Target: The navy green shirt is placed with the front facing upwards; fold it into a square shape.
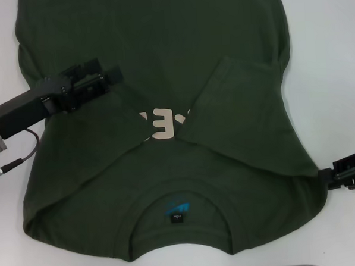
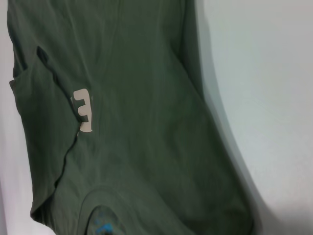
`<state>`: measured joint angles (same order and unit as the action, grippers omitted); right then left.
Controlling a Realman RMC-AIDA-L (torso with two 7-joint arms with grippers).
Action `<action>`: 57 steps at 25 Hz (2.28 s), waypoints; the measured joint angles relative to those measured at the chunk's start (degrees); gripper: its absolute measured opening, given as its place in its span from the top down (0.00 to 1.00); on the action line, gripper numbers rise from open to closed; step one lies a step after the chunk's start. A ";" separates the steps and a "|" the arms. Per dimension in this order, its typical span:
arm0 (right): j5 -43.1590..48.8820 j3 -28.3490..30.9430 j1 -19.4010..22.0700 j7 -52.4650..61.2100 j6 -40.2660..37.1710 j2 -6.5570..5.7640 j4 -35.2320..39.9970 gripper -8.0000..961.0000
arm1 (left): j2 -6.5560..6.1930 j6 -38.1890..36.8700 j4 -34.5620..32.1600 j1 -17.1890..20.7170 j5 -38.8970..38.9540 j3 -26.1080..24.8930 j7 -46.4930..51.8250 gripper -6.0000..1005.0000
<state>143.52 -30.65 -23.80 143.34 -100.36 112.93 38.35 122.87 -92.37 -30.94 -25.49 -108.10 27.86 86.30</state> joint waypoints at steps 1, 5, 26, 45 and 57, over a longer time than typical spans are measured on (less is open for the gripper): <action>0.00 -0.11 -0.07 -0.03 -0.03 0.00 -0.26 0.60 | 0.00 0.00 0.00 0.00 0.00 0.00 0.00 0.12; 0.00 -0.27 -0.36 -0.44 -0.15 0.00 -1.31 0.62 | -0.01 0.00 0.00 0.00 0.00 -0.05 0.00 0.12; -0.44 8.84 6.02 -10.58 -2.85 -0.07 -1.18 0.95 | -0.19 -0.23 0.00 -0.53 0.14 -0.07 1.10 0.12; -0.36 12.29 9.89 -19.24 -2.75 -0.36 -1.85 0.95 | -0.27 -0.65 0.01 -0.70 0.06 0.01 4.52 0.12; -0.42 12.96 8.21 -19.97 -2.83 -1.79 -1.45 0.95 | -2.43 -7.83 -4.41 -0.32 -9.19 0.09 19.51 0.12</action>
<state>143.10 -17.69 -15.60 123.38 -103.19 111.14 36.90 120.44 -100.20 -35.35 -25.81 -117.30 27.95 105.81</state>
